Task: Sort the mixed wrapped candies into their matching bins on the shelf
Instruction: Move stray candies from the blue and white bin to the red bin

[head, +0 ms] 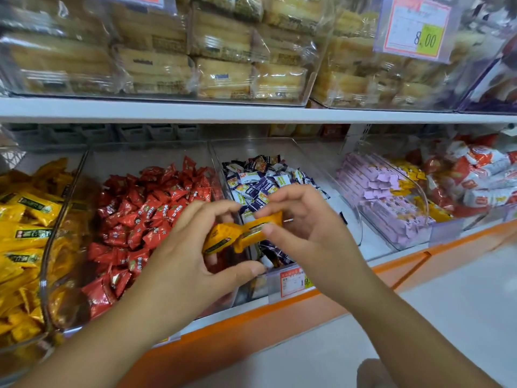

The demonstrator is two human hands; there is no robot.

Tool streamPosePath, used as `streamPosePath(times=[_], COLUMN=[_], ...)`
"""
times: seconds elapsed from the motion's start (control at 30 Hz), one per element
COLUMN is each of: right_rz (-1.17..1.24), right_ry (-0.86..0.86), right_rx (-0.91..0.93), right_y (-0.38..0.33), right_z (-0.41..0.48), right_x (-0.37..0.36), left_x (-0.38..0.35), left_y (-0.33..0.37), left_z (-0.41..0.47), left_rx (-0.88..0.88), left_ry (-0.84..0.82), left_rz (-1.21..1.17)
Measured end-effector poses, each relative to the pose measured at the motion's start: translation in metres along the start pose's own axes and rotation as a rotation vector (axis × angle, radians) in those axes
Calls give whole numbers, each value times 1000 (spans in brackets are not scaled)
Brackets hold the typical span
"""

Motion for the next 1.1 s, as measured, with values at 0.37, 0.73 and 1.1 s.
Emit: streamPosePath(times=[0.37, 0.73, 1.1], right_rz=[-730, -903, -599], right_ry=[-158, -218, -268], right_rx=[-20, -176, -90], right_y=[36, 80, 54], right_z=[39, 124, 122], right_x=[34, -17, 4], left_x=[15, 11, 10], left_y=[-24, -33, -36], left_z=[-2, -2, -3], left_rx=[60, 126, 113], left_ry=[120, 46, 40], left_rz=[36, 29, 35])
Point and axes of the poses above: each hand's wrist, its own z-axis towards the middle knuckle, its own x-axis out of the back of the hand, y = z × x, the point moved 6 cm from there along z, towards the middle knuckle, and after that the axes turned 4 degrees about -x, right-handed, at the moved point
